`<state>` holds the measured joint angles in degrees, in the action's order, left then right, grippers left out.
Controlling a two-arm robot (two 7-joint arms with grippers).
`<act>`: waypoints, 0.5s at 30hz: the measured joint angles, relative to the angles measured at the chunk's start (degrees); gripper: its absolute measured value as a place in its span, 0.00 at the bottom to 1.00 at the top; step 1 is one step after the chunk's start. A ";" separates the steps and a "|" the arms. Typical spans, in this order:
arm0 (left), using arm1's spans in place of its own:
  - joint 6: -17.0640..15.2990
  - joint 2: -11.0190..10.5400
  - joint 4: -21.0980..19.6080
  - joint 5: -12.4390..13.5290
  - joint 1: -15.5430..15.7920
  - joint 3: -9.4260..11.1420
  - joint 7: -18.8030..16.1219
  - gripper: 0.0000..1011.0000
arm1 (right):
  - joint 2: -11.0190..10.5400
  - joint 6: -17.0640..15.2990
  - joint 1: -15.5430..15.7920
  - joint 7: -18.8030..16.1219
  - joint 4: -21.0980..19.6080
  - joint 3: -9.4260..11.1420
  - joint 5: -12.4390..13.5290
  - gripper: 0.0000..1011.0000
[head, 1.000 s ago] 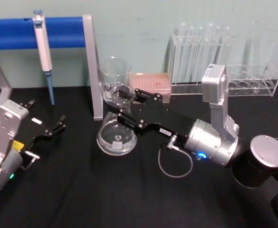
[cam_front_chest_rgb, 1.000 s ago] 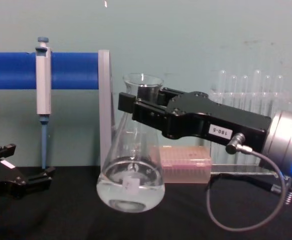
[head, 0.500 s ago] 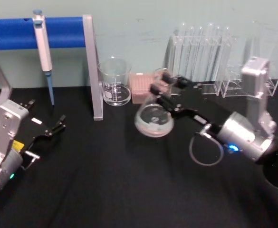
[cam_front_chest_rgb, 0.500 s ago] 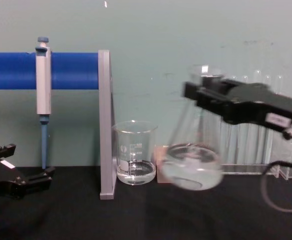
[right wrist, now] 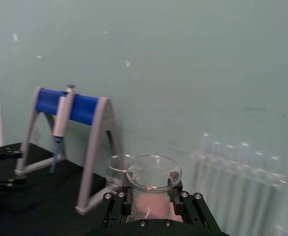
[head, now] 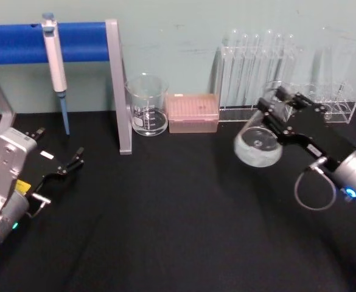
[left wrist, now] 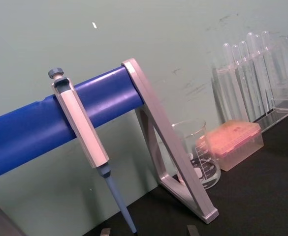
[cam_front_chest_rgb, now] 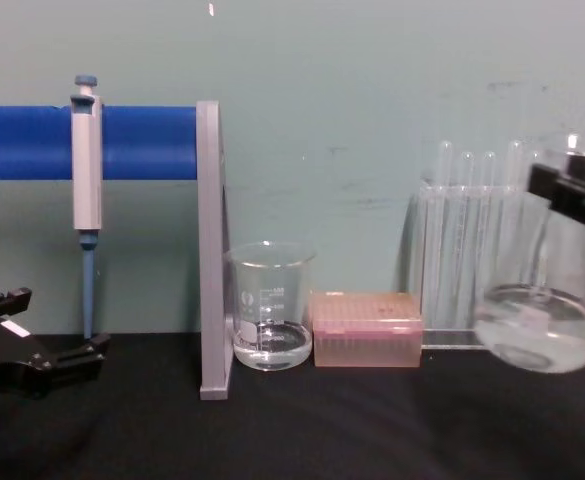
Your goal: Grasp the erlenmeyer flask with one hand, shake it three times, then place it back.
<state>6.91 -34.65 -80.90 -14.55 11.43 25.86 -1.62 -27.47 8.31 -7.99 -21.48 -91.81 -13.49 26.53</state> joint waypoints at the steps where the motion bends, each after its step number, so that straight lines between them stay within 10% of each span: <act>1: 0.00 0.00 0.00 0.00 0.00 0.00 0.00 0.99 | -0.04 -0.03 0.25 0.14 -0.11 0.36 -0.07 0.45; 15: 0.00 0.00 0.00 0.00 0.00 0.00 0.00 0.99 | 1.41 -0.34 -0.01 -1.57 0.95 1.91 -1.05 0.45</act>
<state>6.91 -34.65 -80.90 -14.55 11.43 25.86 -1.62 -26.06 7.97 -8.00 -23.05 -90.86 -11.58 25.47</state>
